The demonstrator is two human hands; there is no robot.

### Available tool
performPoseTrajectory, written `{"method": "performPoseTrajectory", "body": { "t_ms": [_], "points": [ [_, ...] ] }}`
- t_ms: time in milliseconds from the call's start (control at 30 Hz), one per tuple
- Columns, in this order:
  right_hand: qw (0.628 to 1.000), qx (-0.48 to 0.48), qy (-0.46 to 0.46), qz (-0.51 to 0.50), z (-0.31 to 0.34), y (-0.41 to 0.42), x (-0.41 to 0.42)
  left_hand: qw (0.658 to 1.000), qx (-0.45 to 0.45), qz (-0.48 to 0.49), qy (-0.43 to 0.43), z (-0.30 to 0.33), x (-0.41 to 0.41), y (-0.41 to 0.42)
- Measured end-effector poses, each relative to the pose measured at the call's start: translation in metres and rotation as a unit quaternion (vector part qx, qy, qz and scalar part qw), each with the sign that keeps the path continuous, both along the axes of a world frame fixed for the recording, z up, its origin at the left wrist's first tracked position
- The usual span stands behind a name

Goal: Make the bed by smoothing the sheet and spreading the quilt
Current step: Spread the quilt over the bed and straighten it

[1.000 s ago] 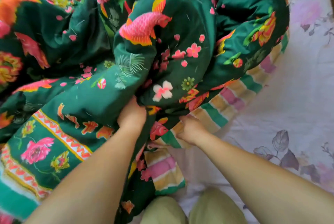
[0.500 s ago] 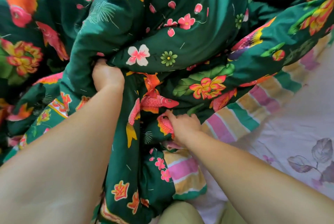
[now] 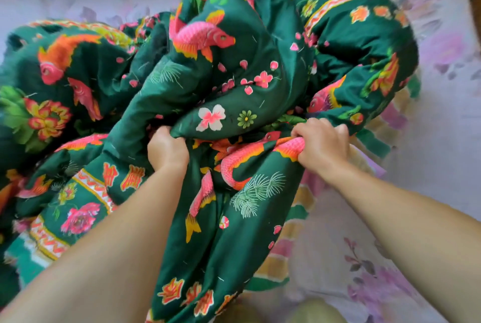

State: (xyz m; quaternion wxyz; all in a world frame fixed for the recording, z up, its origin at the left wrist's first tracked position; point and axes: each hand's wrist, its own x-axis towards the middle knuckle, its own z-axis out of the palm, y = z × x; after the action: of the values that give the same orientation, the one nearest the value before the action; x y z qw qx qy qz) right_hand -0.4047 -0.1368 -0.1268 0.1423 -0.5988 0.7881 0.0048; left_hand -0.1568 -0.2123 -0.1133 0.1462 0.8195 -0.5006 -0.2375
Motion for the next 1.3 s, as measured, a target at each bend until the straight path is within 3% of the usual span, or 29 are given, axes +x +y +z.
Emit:
{"method": "performPoseTrajectory", "body": {
  "t_ms": [400,633,800,933,1000,1100,1200,1300],
  "points": [
    [0.971,-0.184,0.083,-0.124,0.155,-0.007,-0.161,0.980,-0.130,-0.131,0.076,0.151,-0.142,0.002],
    [0.929,-0.295,0.191,-0.117,0.255,-0.022,-0.262,0.970,-0.151,-0.098,0.161,0.195,-0.219,-0.017],
    [0.949,-0.203,0.221,-0.094,0.226,-0.023,-0.278,0.980,-0.050,-0.146,0.127,0.167,-0.237,-0.010],
    [0.966,0.049,0.241,-0.081,0.179,-0.015,-0.266,0.973,0.067,-0.217,0.047,0.138,-0.240,-0.002],
    [0.971,0.100,0.194,-0.093,0.159,-0.014,-0.257,0.973,0.034,-0.228,-0.009,0.131,-0.242,0.002],
    [0.989,0.082,0.039,-0.115,0.135,-0.020,-0.242,0.960,-0.032,-0.266,-0.080,0.125,-0.244,-0.004],
    [0.982,0.113,-0.092,-0.116,0.111,-0.030,-0.228,0.923,0.043,-0.348,-0.159,0.113,-0.250,-0.024],
    [0.974,0.182,-0.092,-0.098,0.082,-0.037,-0.219,0.909,0.116,-0.370,-0.151,0.089,-0.255,-0.046]
  ]
}}
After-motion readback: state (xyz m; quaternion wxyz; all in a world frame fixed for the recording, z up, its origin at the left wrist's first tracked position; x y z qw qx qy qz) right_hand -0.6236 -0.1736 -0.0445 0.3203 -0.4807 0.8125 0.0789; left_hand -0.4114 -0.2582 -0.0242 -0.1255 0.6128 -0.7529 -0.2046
